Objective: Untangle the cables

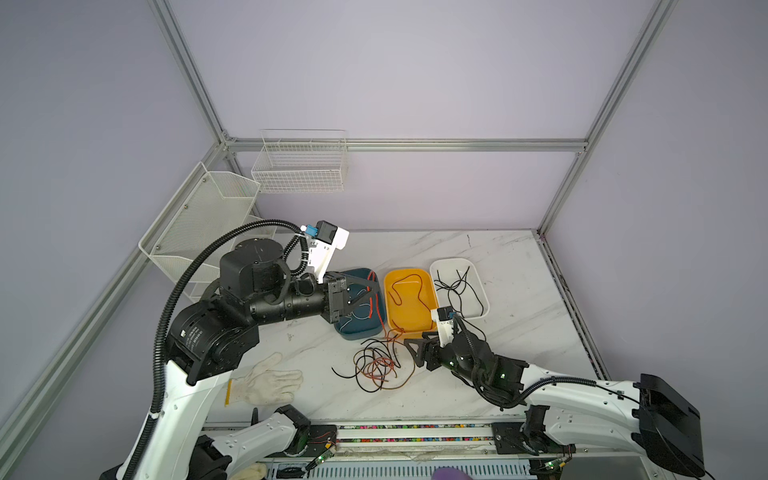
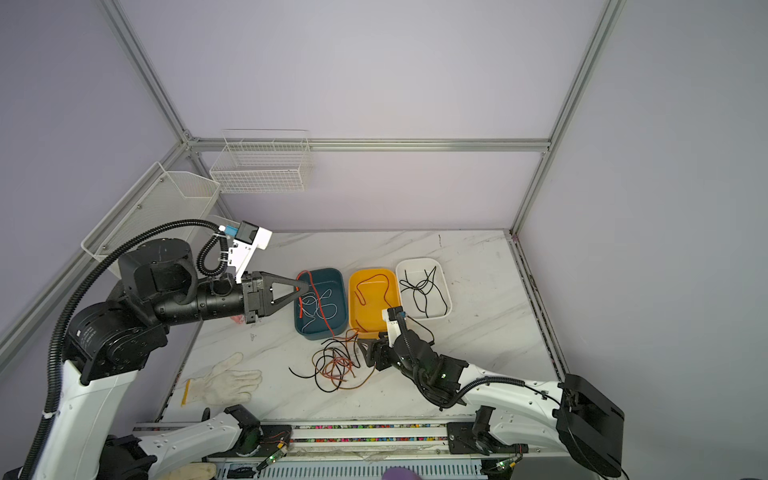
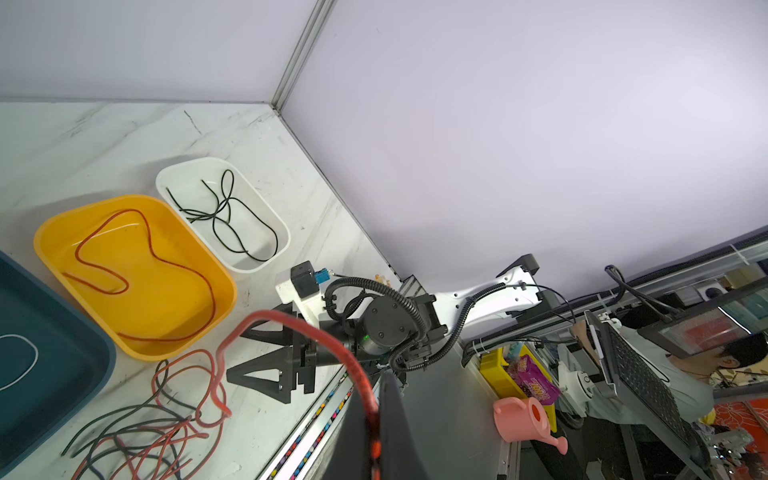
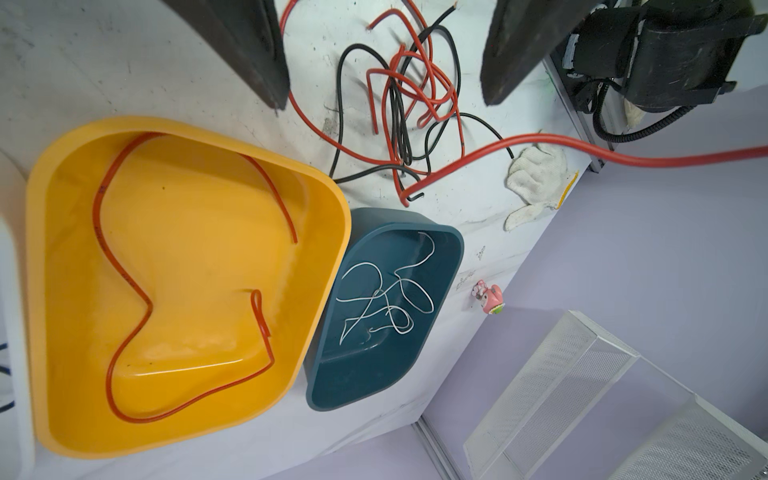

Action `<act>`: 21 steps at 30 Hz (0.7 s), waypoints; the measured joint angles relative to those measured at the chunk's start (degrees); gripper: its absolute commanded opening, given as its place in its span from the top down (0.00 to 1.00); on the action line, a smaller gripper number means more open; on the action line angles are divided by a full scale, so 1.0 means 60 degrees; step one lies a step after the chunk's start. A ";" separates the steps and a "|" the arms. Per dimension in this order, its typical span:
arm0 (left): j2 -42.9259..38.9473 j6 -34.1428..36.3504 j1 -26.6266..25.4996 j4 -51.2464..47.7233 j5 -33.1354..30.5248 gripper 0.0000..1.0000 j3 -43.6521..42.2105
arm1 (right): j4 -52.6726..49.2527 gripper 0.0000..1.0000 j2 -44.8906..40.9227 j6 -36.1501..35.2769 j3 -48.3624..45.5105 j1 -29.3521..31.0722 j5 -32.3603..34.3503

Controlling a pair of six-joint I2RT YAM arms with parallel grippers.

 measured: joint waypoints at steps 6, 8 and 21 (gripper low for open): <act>0.0229 -0.0018 0.0000 0.0291 0.0131 1.00 0.0423 | 0.0539 0.25 0.0565 -0.0066 -0.0127 -0.0036 -0.0652; 0.0339 -0.0029 0.0000 0.0339 0.0193 1.00 0.0627 | 0.0761 0.24 0.0699 -0.0084 -0.0182 -0.0036 -0.0801; 0.0732 -0.0244 0.0000 0.1603 0.0375 1.00 0.1752 | 0.2204 0.25 0.1282 -0.0211 -0.0525 -0.0036 -0.1377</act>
